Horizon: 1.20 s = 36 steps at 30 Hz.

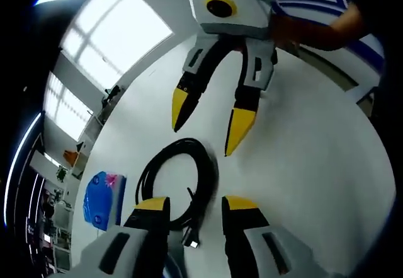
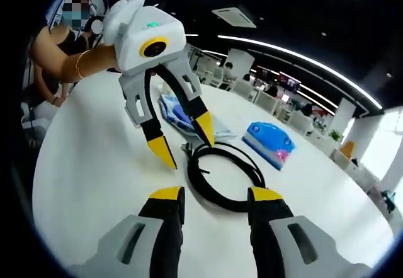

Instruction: Arrange the tabletop items into an orderly group along one side of the table until the central work area is clear of visible clutter.

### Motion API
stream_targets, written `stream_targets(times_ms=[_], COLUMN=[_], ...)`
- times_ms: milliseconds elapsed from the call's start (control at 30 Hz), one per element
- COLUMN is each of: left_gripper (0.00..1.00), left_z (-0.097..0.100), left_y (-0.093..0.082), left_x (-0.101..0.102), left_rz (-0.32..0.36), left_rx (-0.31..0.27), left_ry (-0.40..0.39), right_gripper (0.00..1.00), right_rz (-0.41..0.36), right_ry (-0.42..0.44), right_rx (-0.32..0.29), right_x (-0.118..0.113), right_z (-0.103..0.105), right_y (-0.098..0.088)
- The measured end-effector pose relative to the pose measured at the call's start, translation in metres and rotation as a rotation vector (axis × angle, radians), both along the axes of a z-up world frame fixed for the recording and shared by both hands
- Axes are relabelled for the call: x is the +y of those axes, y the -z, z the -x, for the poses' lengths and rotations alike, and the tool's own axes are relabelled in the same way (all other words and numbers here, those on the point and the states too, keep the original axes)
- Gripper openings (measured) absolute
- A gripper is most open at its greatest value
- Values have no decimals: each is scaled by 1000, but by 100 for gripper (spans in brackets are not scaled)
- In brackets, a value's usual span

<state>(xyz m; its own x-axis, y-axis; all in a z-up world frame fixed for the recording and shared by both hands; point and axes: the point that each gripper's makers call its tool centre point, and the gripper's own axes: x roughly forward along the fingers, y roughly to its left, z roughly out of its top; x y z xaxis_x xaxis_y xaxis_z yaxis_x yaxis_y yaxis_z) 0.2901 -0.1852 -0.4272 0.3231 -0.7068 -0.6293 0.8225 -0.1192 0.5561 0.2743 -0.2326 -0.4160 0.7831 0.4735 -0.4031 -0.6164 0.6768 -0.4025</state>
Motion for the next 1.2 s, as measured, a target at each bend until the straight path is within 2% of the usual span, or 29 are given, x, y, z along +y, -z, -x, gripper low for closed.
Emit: stream_targets(times_ms=[100,167,267,333,433,700,833,933,1067,1200], left_gripper=[27,27,27,27,28,28,28,28,25,21], left_z=[0,1,-2,-4,-3,-3,0,0,4,1], left_y=[0,-1,0,0,2,7,7,7,7,8], left_x=[-1,-2,-3,-3,-4,-1,-2,-4,-8,-10], left_rz=[12,21,-4,-14,-24,-27,-19,-9,18,24], left_rx=[19,27,19,19,34,61,75,91,141,138], left_ry=[4,8,14,18,31,21,28,22,19,24], right_gripper=[38,38,37,37,38,37,29,30,30,27], right_rz=[67,78,84,110,143,181,139,154,186,188], right_ry=[-40,-55,-90,-153,-212,-255,-294,-298,-298,-322], right_rx=[30,43,75,150,213,242,273,284,305,328], right_x=[1,2,5,9,14,20,27,27,25,29], right_z=[-1,-3,-5,-2,-1,-8,-4,-6,-12,-11], right_y=[5,5,5,12,18,16,14,15,19,23])
